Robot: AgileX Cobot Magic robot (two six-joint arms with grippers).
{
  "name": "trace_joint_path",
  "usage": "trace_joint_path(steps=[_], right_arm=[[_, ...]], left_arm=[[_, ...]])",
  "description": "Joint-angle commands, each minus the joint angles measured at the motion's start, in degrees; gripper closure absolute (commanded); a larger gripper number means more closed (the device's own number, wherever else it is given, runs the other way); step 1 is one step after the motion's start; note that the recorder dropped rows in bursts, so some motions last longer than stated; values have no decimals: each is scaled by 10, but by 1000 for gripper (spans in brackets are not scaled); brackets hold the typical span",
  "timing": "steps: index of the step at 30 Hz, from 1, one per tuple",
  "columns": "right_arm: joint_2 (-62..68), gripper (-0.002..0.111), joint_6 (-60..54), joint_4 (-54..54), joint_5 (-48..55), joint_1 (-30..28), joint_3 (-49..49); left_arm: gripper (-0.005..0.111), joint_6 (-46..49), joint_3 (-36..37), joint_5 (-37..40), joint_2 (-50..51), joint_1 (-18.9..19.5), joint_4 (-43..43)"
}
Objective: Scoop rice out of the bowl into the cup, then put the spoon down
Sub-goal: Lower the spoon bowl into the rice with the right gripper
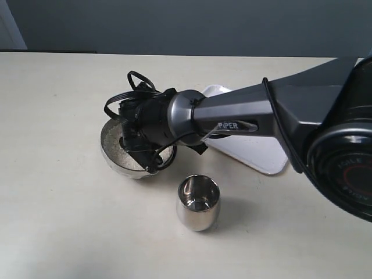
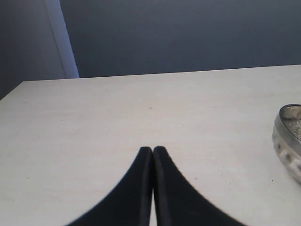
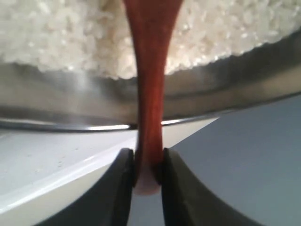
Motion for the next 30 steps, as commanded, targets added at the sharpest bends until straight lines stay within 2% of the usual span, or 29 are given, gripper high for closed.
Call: trace_joint_path(steps=[1,15,30], right_arm=[[0,108,-8,-2,7,1,0],[0,108,-24,90,12,1,-66],[0,108,-43,137,49,-25,-68]], left_arm=[[106,-3,-1,-7,-2,2,3],[106,-3,-1,-7,-2,2,3],[106,-3,-1,-7,-2,2,3]])
